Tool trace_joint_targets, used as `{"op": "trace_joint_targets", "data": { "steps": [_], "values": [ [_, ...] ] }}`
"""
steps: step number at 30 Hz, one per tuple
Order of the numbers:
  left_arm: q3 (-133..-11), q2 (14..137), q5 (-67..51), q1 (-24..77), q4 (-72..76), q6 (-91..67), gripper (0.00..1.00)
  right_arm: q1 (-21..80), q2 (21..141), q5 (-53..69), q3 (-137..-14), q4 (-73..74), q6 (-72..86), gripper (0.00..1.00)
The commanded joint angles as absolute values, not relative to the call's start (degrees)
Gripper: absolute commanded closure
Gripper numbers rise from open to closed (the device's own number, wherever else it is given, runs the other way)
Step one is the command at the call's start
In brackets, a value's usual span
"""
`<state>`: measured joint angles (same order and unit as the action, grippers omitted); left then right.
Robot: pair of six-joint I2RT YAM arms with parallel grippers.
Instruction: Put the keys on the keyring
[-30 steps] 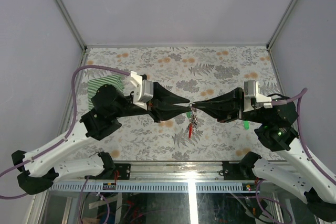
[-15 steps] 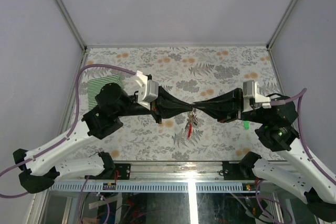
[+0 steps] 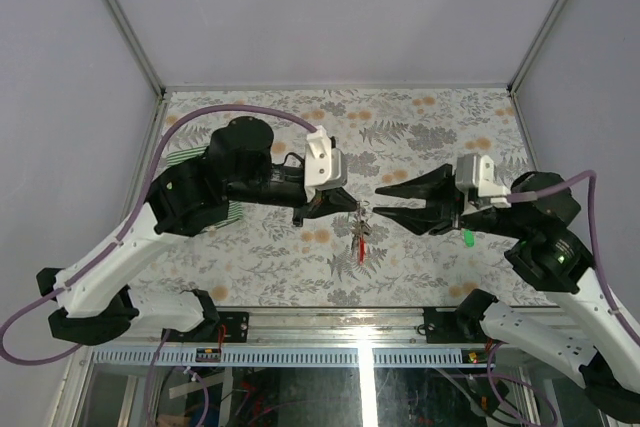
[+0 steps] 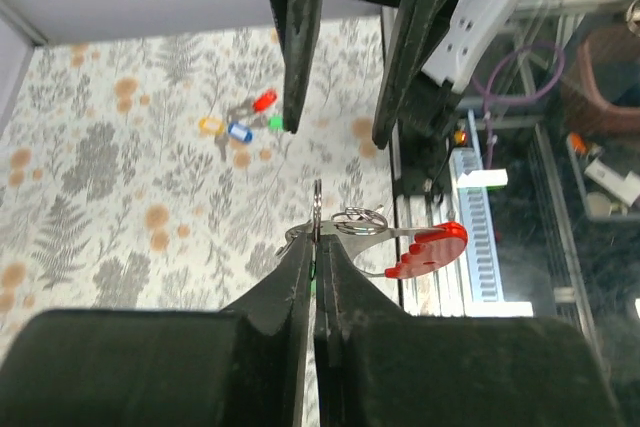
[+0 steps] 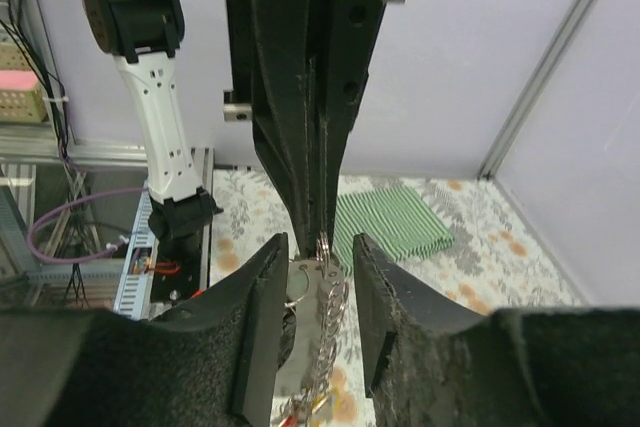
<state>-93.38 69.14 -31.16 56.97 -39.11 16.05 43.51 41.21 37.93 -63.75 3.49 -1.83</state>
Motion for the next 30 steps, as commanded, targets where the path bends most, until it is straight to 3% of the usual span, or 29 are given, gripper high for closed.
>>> {"op": "trace_joint_targets", "data": {
  "steps": [1, 15, 20, 27, 30],
  "values": [
    [-102.7, 73.64, -26.68, 57.14, -57.27, 24.14, 1.0, 43.57, 44.07, 34.95, -66.21, 10.01, -3.48, 0.6],
    [-111.73, 80.46, -23.98, 57.87, -67.97, 28.03, 1.0, 43.55, 50.66, 45.68, -66.67, 11.97, -1.99, 0.57],
    [-111.75, 80.38, -24.12, 58.0, -68.03, 28.1, 1.0, 43.59, 51.37, 46.31, -66.24, 11.62, -1.91, 0.59],
    [-111.88, 80.81, -24.9, 58.33, -68.03, 28.25, 1.0, 43.54, 52.16, 45.86, -66.97, 12.33, -2.93, 0.69],
    [-112.05, 80.84, -24.72, 58.43, -68.03, 28.38, 1.0, 43.59, 52.33, 45.67, -67.06, 12.9, -3.31, 0.68]
  ]
}}
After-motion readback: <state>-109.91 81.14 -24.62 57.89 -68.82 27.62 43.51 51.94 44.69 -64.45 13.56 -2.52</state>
